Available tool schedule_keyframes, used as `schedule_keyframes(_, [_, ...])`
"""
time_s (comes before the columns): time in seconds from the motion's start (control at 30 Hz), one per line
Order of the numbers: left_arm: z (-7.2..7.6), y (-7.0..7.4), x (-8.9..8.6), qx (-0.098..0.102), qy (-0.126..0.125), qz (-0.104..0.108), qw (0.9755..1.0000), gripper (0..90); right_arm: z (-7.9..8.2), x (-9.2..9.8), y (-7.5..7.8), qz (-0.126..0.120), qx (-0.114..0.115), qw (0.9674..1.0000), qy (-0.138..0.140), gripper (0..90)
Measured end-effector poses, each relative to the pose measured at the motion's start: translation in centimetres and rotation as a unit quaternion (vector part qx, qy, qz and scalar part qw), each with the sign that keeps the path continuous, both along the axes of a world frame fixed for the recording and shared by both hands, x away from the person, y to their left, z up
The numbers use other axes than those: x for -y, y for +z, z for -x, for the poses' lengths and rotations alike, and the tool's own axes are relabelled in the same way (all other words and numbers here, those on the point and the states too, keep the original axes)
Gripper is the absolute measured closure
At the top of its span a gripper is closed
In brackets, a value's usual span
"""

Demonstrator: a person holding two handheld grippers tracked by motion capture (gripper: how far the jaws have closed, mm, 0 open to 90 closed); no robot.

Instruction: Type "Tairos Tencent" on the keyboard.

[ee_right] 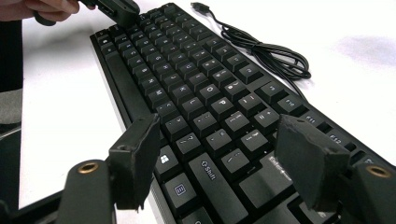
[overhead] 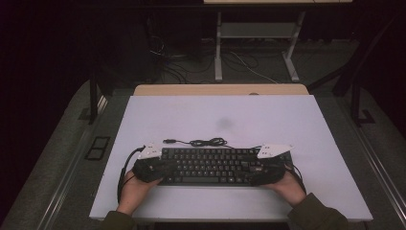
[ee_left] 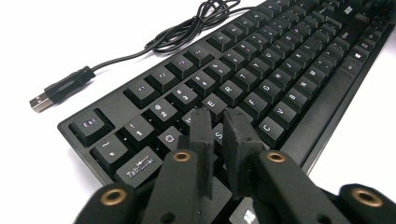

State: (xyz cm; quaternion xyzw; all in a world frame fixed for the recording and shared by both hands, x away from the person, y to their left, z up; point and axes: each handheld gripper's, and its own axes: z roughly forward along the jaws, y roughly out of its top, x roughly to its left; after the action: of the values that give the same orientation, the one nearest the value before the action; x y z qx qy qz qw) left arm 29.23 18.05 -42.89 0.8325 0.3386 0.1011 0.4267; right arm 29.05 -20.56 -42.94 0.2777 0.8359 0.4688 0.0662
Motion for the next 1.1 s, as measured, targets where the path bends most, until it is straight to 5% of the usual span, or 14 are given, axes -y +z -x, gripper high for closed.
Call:
schedule_keyframes(0.7, [0.6,0.0,0.7,0.008,0.0,0.005,1.0,36.5,-0.9,-1.2,0.9,-0.025,-0.021,0.9995,0.005,46.1])
schedule_keyframes(1.1, [0.8,0.0,1.3,0.014,-0.005,0.011,0.9998,22.8,-1.7,-2.2,1.2,-0.033,-0.031,0.9987,0.021,56.3])
